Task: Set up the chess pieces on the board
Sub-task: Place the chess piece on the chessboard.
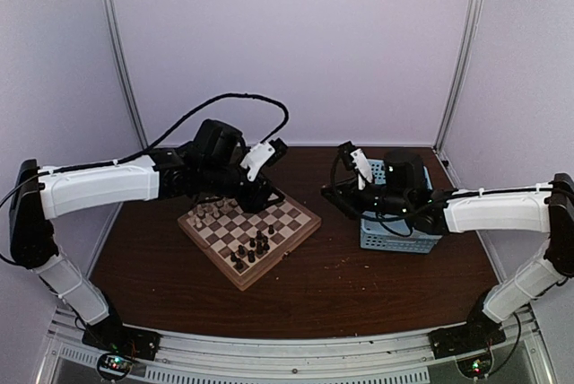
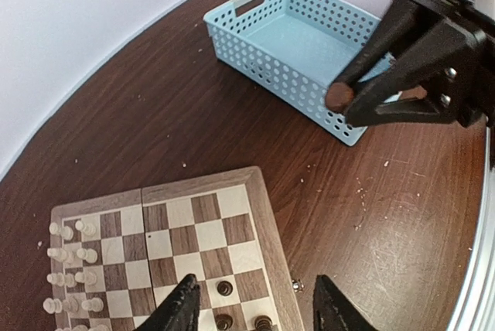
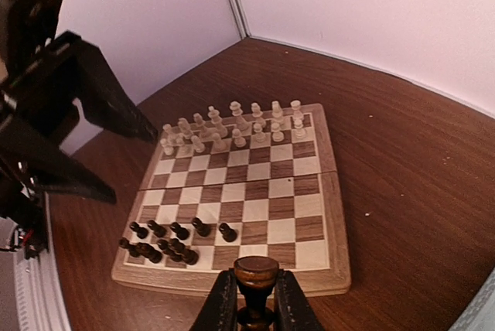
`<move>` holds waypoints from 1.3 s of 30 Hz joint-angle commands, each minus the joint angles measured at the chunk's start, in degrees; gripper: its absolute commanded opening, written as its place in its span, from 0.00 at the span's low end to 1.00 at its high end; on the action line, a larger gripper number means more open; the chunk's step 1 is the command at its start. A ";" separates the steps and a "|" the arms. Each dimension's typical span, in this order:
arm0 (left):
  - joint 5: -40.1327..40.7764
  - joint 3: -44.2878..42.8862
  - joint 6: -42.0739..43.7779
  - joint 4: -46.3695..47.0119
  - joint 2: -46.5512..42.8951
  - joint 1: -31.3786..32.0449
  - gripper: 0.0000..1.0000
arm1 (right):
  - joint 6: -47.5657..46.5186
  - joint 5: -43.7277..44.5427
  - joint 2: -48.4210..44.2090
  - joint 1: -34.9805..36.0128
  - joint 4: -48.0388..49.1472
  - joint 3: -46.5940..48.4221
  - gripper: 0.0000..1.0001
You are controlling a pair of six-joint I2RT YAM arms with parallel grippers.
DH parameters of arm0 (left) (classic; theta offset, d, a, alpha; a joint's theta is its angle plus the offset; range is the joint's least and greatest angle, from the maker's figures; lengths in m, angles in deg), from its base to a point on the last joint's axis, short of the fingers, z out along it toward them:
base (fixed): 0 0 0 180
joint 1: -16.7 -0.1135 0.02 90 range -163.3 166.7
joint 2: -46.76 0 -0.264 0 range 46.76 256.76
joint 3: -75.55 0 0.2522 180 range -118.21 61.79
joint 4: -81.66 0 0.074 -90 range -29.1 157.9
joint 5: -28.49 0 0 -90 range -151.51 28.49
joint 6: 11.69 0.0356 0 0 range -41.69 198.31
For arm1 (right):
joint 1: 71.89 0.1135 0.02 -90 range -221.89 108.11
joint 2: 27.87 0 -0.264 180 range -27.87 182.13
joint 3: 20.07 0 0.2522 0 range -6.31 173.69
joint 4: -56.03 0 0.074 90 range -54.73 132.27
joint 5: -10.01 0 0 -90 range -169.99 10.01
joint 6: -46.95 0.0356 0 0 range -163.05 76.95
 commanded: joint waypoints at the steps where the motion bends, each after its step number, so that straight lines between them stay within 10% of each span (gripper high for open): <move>1: -0.37 5.19 7.72 11.76 -3.80 3.08 0.51 | 10.79 -12.80 1.28 -1.95 2.07 3.87 0.15; 12: -1.87 12.71 14.41 35.94 -2.05 4.07 0.97 | 28.75 -21.52 0.94 -3.59 5.43 6.62 0.15; 19: -5.94 15.75 16.36 49.20 -0.25 4.05 0.93 | 35.85 -24.90 3.09 -3.37 13.60 6.40 0.15; 39: -7.38 11.94 16.56 46.79 2.16 4.04 0.77 | 42.51 -26.81 9.53 -2.71 24.78 5.94 0.15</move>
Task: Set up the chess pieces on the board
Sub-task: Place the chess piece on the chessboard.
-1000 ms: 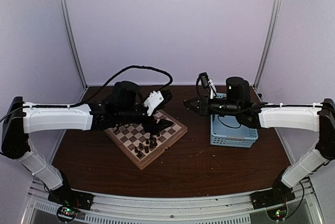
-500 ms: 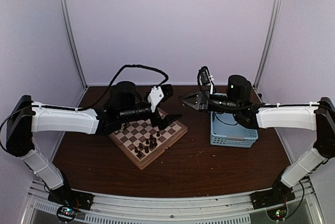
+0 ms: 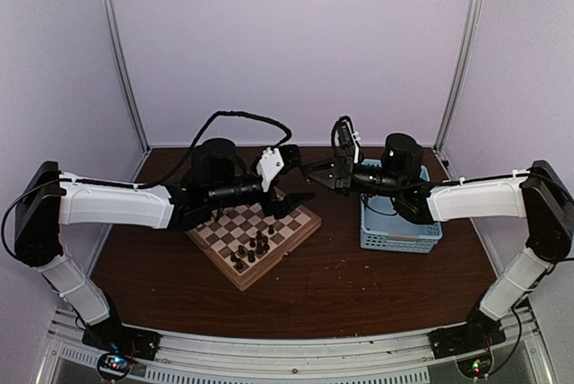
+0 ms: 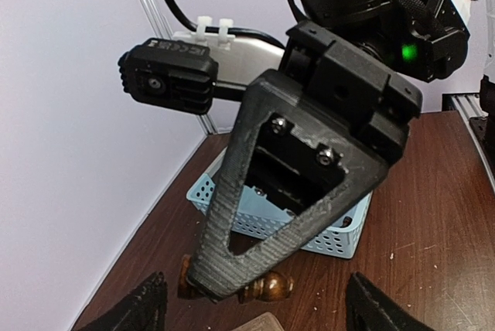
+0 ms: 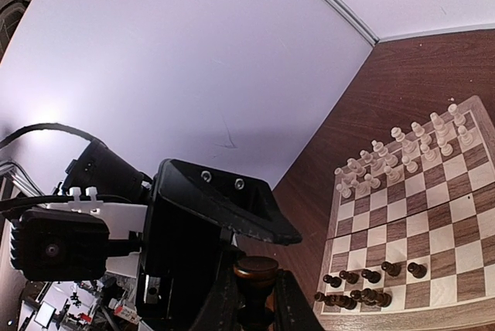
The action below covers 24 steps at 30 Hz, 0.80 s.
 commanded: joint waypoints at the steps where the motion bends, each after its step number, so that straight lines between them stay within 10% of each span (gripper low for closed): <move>1: -0.88 -1.98 0.46 2.57 0.84 -0.22 0.75 | 1.03 -1.14 0.90 0.31 3.67 -0.54 0.15; 24: 1.34 -1.64 0.56 2.22 0.44 -0.24 0.45 | -0.26 -0.49 1.20 0.27 2.62 -0.84 0.27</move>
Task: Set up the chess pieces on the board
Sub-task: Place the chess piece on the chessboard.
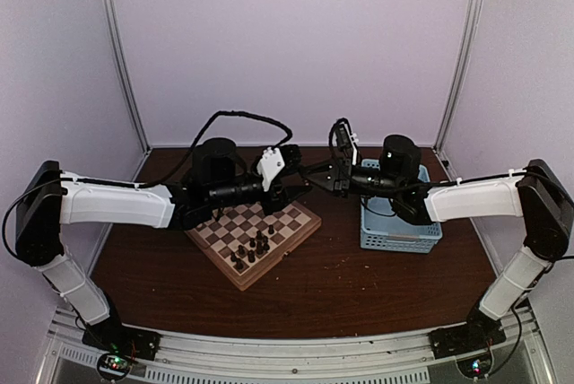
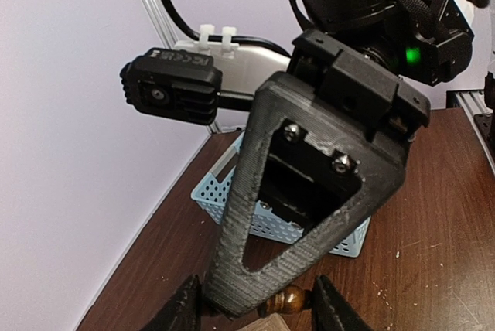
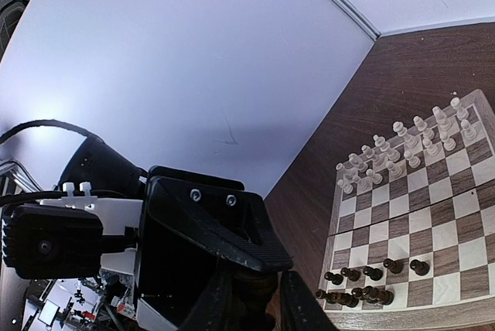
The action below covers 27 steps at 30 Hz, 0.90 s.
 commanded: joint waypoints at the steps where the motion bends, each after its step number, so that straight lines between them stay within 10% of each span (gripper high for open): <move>1: 1.12 -1.30 -0.42 1.81 -0.08 -0.10 0.44 | -1.15 0.21 -0.25 0.24 1.38 -0.97 0.31; 12: 3.07 -1.93 -5.37 -1.32 -0.07 -0.36 0.43 | -6.24 2.65 -2.99 -0.29 -4.62 -1.21 0.46; 27: -20.85 -15.34 -42.73 -22.13 3.99 -11.55 0.43 | -36.77 18.08 -16.18 -1.42 -35.04 -0.08 0.56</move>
